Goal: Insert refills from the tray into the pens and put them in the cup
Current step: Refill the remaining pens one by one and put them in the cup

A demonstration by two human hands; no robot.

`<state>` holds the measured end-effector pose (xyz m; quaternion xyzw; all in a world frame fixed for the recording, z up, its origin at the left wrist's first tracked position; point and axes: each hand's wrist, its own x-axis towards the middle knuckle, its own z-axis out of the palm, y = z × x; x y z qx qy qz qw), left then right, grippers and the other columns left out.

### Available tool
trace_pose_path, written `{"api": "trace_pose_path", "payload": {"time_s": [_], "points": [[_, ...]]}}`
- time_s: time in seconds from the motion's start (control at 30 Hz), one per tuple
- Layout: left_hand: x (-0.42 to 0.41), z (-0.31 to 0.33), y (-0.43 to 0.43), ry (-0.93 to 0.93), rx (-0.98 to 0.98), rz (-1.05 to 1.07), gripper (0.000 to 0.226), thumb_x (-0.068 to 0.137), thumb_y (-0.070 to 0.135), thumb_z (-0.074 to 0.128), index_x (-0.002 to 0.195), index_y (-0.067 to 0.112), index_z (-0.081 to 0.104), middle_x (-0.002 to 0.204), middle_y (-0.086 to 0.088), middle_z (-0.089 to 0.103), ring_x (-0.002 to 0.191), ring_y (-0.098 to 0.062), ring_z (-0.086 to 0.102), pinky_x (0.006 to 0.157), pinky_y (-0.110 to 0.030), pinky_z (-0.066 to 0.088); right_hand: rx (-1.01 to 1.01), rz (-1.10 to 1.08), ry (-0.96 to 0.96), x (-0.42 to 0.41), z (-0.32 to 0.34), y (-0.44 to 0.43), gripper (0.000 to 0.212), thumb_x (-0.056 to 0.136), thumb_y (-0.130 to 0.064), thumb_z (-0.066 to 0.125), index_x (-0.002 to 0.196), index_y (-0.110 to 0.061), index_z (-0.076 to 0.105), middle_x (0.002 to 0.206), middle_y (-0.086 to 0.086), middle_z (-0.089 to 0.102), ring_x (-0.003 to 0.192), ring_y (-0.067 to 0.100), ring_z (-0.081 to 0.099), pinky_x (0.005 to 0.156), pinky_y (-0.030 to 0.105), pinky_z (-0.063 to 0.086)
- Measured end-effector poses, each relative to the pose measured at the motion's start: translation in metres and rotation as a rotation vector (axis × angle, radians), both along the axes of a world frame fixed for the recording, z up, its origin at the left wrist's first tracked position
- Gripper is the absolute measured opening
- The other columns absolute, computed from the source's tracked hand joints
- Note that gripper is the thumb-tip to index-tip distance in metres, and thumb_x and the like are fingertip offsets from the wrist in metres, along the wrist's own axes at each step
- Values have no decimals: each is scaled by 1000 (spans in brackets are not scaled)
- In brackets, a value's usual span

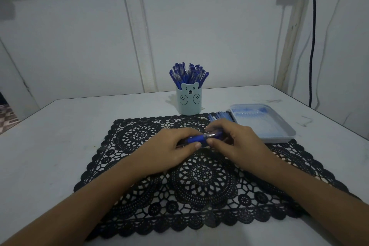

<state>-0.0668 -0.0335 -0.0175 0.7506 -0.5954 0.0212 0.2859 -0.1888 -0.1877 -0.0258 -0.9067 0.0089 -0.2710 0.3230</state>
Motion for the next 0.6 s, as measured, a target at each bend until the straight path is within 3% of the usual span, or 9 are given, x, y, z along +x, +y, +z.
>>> {"api": "trace_pose_path", "payload": {"time_s": [0.13, 0.23, 0.33, 0.43, 0.47, 0.53, 0.6], "points": [[5, 1, -1, -107, -17, 42, 17, 91, 29, 52, 105, 26, 61, 82, 20, 53, 76, 1, 52, 67, -12, 37, 6, -50, 5, 3, -3, -3, 30, 84, -31, 61, 107, -32, 43, 88, -18, 60, 73, 1, 58, 70, 18, 47], [12, 6, -1, -166, -59, 126, 17, 90, 26, 54, 103, 21, 62, 93, 11, 51, 87, -2, 48, 79, -18, 39, -156, -100, 69, 5, -8, -8, 44, 90, -38, 50, 131, -24, 39, 118, -20, 45, 111, -1, 45, 93, 11, 30], [21, 21, -1, -101, -176, 275, 15, 90, 24, 55, 103, 21, 60, 91, 10, 55, 83, -2, 51, 71, -8, 37, -421, -120, 217, 9, -17, -13, 53, 95, -42, 37, 142, -20, 28, 145, -7, 31, 133, 8, 23, 105, 13, 10], [33, 47, -12, 25, -353, 407, 7, 90, 24, 55, 97, 24, 56, 84, 17, 53, 79, 1, 51, 63, -5, 37, -504, -127, 334, 14, -24, -14, 51, 97, -43, 30, 142, -19, 30, 149, -2, 27, 137, 12, 19, 114, 28, 8], [39, 57, -19, 75, -414, 430, 7, 90, 23, 55, 96, 22, 54, 83, 17, 53, 79, -1, 53, 66, -7, 39, -496, -128, 348, 15, -24, -15, 51, 97, -44, 29, 142, -20, 31, 149, -2, 28, 138, 12, 19, 114, 29, 8], [53, 80, -35, 219, -554, 443, 7, 89, 19, 57, 94, 18, 52, 83, 9, 56, 82, -13, 59, 74, -24, 52, -491, -128, 358, 16, -26, -17, 56, 95, -50, 21, 142, -21, 32, 149, -3, 29, 138, 12, 18, 114, 29, 7], [66, 104, -53, 357, -695, 424, 8, 88, 13, 57, 90, 15, 49, 82, 2, 57, 78, -19, 62, 77, -39, 55, -498, -126, 346, 17, -28, -19, 72, 84, -59, 8, 141, -22, 33, 148, -4, 30, 137, 11, 19, 114, 28, 6]]}}
